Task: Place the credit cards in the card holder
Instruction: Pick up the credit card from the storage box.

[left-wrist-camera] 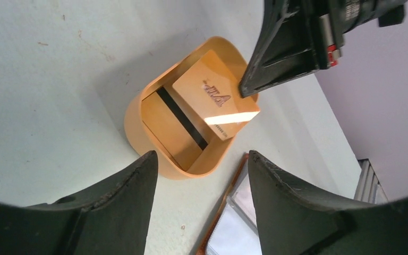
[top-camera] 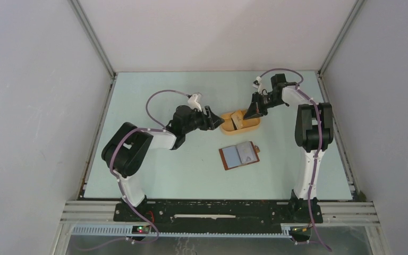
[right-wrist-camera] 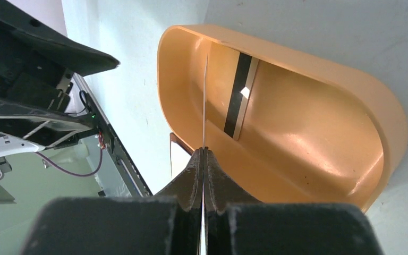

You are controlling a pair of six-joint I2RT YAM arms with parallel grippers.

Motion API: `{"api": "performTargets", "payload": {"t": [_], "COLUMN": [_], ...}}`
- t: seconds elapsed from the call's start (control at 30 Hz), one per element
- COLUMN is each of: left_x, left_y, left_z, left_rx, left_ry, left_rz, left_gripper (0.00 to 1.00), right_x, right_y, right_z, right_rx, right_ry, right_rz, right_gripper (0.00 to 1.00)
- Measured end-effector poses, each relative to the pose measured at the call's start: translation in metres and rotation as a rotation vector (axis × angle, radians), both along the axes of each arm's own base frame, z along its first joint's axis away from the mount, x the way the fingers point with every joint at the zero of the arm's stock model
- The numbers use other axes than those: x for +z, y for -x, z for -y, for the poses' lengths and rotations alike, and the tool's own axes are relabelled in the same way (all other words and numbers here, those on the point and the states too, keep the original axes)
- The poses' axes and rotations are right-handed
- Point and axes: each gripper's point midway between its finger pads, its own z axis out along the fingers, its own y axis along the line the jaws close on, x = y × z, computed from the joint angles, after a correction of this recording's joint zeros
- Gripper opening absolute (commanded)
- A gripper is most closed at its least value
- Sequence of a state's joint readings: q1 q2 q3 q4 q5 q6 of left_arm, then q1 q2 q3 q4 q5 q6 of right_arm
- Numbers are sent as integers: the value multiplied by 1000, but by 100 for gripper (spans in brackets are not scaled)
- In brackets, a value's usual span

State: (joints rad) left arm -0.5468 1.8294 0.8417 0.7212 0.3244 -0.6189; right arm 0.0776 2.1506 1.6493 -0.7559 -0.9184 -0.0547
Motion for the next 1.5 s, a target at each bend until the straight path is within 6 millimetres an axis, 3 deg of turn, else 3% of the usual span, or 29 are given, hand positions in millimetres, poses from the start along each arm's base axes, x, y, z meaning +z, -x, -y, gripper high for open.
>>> {"api": "performTargets", "payload": {"t": [0.23, 0.47, 0.63, 0.9, 1.07, 1.17, 1.33, 1.37, 1.4, 1.47, 1.5], "left_x": [25, 32, 49, 69, 83, 90, 91, 91, 91, 92, 93], "left_y": [12, 41, 52, 69, 73, 70, 66, 66, 67, 67, 67], "left_z": [0, 1, 9, 31, 43, 46, 49, 49, 49, 49, 49], "left_rx": [-2, 11, 8, -35, -57, -55, -50, -50, -51, -54, -55], "left_ry": [118, 314, 424, 542, 589, 616, 635, 635, 636, 637, 642], "left_rz": [34, -56, -76, -110, -111, -107, -125, -126, -125, -120, -121], "left_gripper": [70, 71, 71, 69, 64, 56, 34, 25, 7, 0, 0], "right_x": [3, 55, 83, 86, 103, 114, 119, 119, 119, 120, 120], "right_y": [12, 43, 59, 89, 95, 98, 101, 102, 103, 105, 106], "right_z": [5, 1, -1, -8, -10, -14, -19, -20, -21, -24, -25], "right_rx": [-3, 15, 27, 34, 44, 61, 81, 85, 89, 101, 105], "right_ry": [-20, -119, -176, -269, -315, -339, -357, -360, -361, -367, -364], "right_rz": [-12, 68, 115, 61, 92, 120, 123, 122, 121, 119, 123], "right_gripper": [0, 0, 0, 0, 0, 0, 0, 0, 0, 1, 10]}}
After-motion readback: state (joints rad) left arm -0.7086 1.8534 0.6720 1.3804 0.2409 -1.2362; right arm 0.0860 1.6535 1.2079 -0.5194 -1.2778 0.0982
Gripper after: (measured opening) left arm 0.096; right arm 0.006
